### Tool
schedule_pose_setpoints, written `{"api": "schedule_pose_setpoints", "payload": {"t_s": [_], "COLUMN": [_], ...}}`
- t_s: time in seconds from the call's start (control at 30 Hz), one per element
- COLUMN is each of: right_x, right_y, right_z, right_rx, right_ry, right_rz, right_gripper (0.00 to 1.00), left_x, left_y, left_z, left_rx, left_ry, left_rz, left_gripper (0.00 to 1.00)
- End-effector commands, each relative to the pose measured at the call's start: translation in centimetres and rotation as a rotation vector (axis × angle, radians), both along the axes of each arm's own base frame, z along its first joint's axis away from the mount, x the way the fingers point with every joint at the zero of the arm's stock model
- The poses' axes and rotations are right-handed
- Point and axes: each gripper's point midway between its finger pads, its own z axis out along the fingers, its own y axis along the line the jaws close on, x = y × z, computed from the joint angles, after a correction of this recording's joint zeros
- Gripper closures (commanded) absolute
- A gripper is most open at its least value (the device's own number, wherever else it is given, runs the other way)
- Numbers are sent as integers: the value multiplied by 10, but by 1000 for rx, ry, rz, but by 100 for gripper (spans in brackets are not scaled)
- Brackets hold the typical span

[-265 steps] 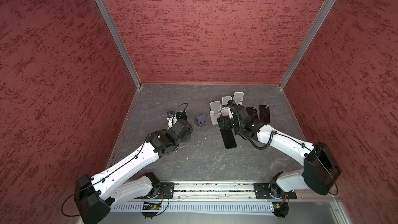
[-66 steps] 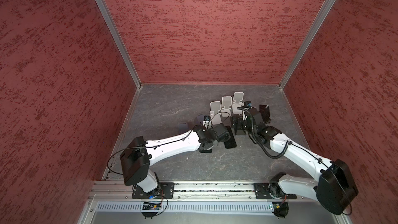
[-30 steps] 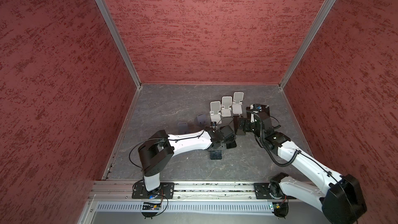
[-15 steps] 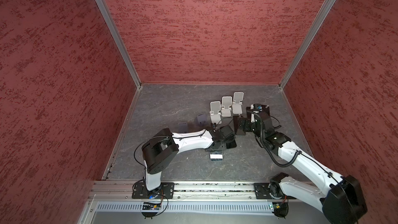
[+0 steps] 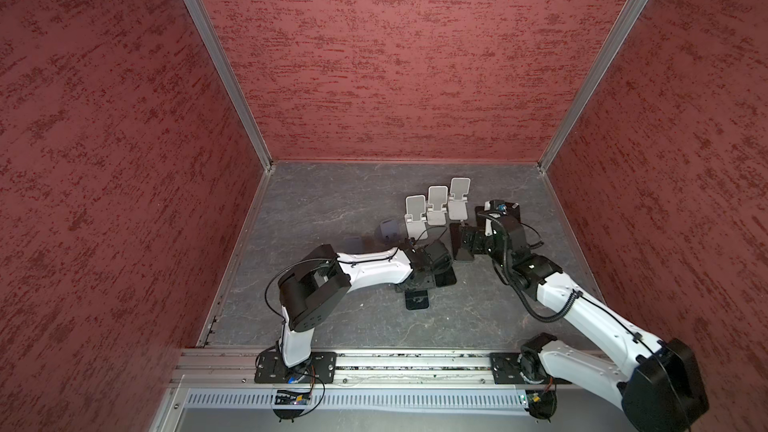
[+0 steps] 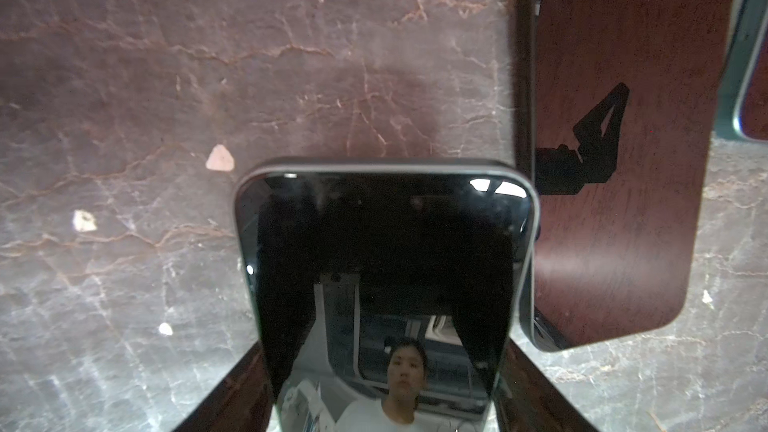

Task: Remove the phone from the phone stand
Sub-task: 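Lower the black phone flat onto the table beside the other flat phones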

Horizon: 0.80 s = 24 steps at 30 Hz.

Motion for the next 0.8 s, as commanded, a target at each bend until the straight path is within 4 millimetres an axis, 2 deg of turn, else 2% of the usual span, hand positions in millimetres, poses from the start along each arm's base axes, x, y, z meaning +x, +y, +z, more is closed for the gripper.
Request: {"api": "schedule_pose_setpoints", "payload": {"t_s": [0.0,0.77], "right_x": [0,0], "right_y": [-5,-6], "right_z": [8,6], "right_rx": [16,22], "right_ry": [-30,-30], "right_rz": [-17,-16], "right_gripper": [1,1], "left_x": [2,7], "left_y": [9,16], "left_z": [-12,-30], "left_rx": [35,66], "left_ry": [9,46], "left_rz": [20,28], "left_gripper": [35,35]}}
